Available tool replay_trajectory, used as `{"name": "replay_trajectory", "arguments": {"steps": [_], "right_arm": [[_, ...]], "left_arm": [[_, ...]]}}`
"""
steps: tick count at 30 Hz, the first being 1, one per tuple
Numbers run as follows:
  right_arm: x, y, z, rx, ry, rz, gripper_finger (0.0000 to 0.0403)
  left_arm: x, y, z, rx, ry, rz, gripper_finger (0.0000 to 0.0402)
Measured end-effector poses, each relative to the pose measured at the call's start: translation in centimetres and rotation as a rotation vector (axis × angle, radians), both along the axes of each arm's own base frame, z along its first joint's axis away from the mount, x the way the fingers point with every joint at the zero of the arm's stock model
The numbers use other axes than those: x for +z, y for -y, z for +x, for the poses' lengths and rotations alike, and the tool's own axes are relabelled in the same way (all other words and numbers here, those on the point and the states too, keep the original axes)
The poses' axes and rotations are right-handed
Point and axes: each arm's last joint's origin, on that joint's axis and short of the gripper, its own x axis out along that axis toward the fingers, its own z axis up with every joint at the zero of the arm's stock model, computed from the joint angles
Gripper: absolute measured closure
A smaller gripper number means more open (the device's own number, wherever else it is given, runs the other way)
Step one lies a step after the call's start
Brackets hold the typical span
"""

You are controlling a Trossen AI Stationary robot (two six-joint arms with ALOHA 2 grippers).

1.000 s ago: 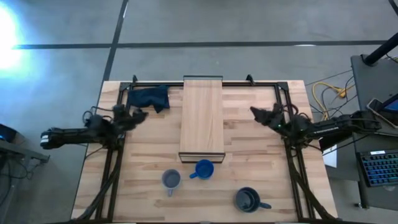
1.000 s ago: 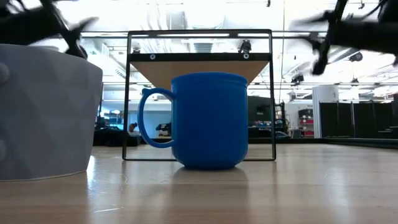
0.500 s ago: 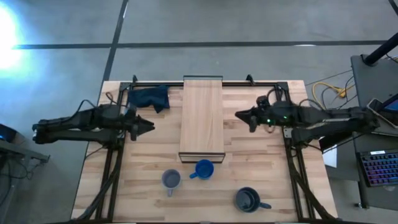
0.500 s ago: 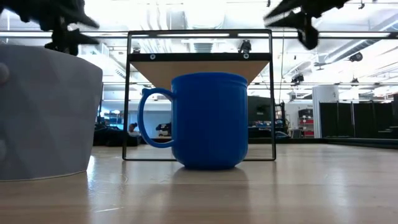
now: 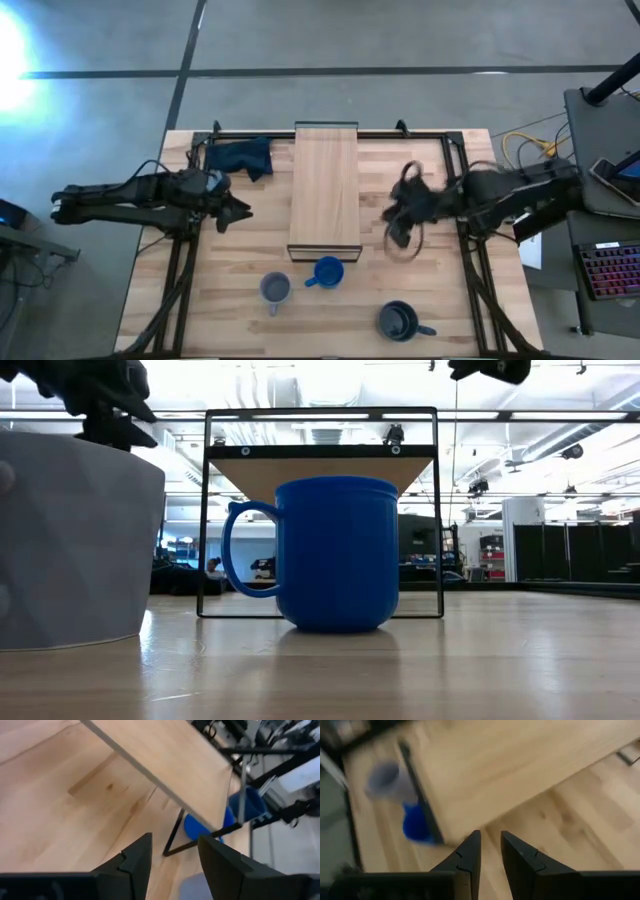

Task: Stack small to large cups/mugs on shelf
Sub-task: Put the blue mug on the shelf

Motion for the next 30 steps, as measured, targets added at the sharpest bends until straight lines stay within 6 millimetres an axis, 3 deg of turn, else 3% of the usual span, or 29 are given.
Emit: {"name": "replay_trajectory", "arguments": {"steps": [4, 9, 14, 20, 26, 30], "right_arm": [[-1.0, -2.1, 1.8, -0.008, -0.161, -0.024, 0.0335], [-2.3, -3.3, 3.5, -0.212, -0.233, 0.115, 0.0335], [-3.9, -6.0, 4.3, -0.347, -0.294, 0.272, 0.0329], [-6.2, -8.9, 5.9, -0.495, -0.361, 0.364, 0.0282], [-7.0, -10.0, 8.9, -0.585, -0.286, 0.418, 0.0226], [-8.5, -10.0, 10.6, -0.673, -0.308, 0.446, 0.0214]], "left_arm": [[-0.3, 0.0, -0.4, -0.010, -0.040, 0.006, 0.0256], [-1.2, 0.1, -1.2, 0.005, -0.159, -0.023, 0.0256], [-2.1, 0.0, -2.0, 0.018, -0.280, 0.004, 0.0256], [-2.1, 0.0, -2.4, 0.018, -0.292, 0.058, 0.0256], [-2.1, -0.1, -2.4, 0.016, -0.294, 0.073, 0.0256], [-2.2, -0.1, -2.4, 0.011, -0.302, 0.078, 0.0256]]}}
